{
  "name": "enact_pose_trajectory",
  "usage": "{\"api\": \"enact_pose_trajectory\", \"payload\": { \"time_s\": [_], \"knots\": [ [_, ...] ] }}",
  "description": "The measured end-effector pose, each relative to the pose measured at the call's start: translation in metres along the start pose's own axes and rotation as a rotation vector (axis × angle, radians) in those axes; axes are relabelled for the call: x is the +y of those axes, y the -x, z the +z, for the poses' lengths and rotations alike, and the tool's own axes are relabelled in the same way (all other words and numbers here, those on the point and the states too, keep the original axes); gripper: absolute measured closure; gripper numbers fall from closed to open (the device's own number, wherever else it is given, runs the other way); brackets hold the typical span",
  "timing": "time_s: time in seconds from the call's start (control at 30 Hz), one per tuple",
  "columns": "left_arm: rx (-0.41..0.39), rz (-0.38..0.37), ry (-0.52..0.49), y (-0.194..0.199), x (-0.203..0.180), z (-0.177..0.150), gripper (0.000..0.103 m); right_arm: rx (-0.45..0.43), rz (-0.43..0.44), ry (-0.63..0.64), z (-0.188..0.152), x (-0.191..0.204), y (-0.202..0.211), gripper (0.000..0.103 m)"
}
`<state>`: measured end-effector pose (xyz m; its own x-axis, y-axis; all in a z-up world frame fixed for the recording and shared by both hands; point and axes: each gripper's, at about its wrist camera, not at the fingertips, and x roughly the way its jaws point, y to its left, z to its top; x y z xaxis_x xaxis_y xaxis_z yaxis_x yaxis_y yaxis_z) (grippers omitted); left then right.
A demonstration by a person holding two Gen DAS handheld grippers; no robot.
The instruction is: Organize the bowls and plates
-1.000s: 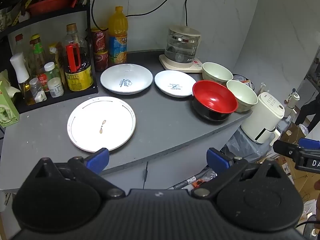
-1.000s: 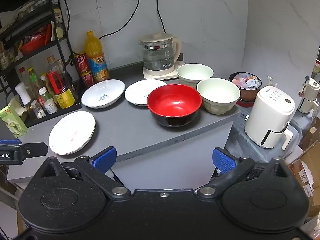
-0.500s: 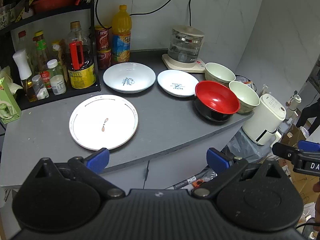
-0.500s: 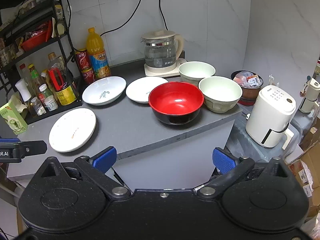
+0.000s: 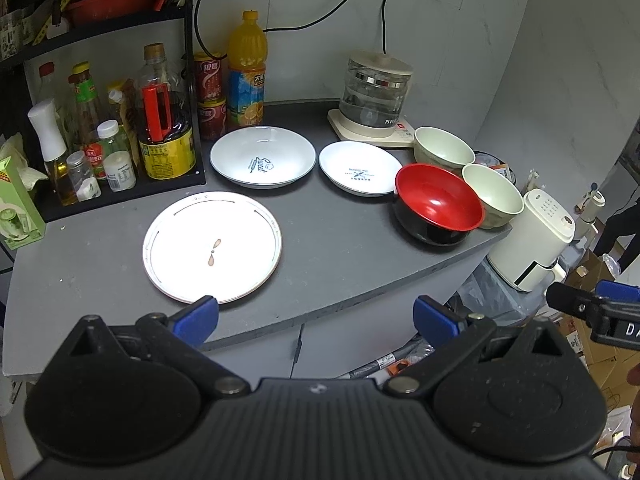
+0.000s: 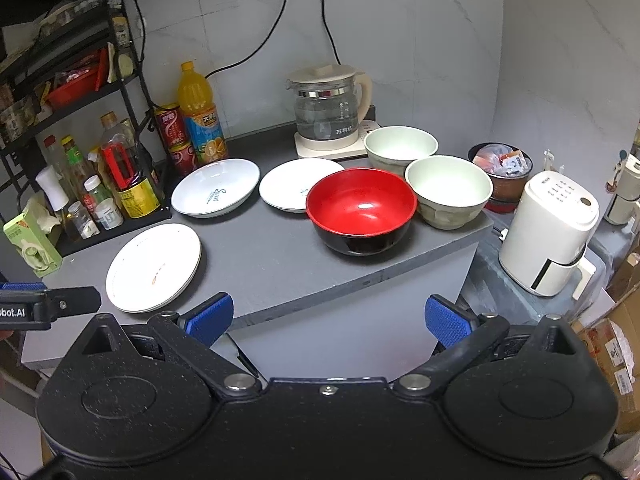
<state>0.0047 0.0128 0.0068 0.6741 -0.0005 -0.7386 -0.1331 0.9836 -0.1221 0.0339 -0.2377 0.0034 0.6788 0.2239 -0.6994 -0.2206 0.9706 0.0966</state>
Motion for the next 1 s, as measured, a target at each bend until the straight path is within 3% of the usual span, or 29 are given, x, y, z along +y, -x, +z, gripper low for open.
{"api": "enact_pose_trajectory", "payload": {
  "time_s": [1.0],
  "knots": [
    [0.007, 0.01, 0.004, -0.0016, -0.008, -0.0038, 0.0, 0.026, 0.031, 0.012, -0.0009, -0.004, -0.0043, 0.0]
  ]
}}
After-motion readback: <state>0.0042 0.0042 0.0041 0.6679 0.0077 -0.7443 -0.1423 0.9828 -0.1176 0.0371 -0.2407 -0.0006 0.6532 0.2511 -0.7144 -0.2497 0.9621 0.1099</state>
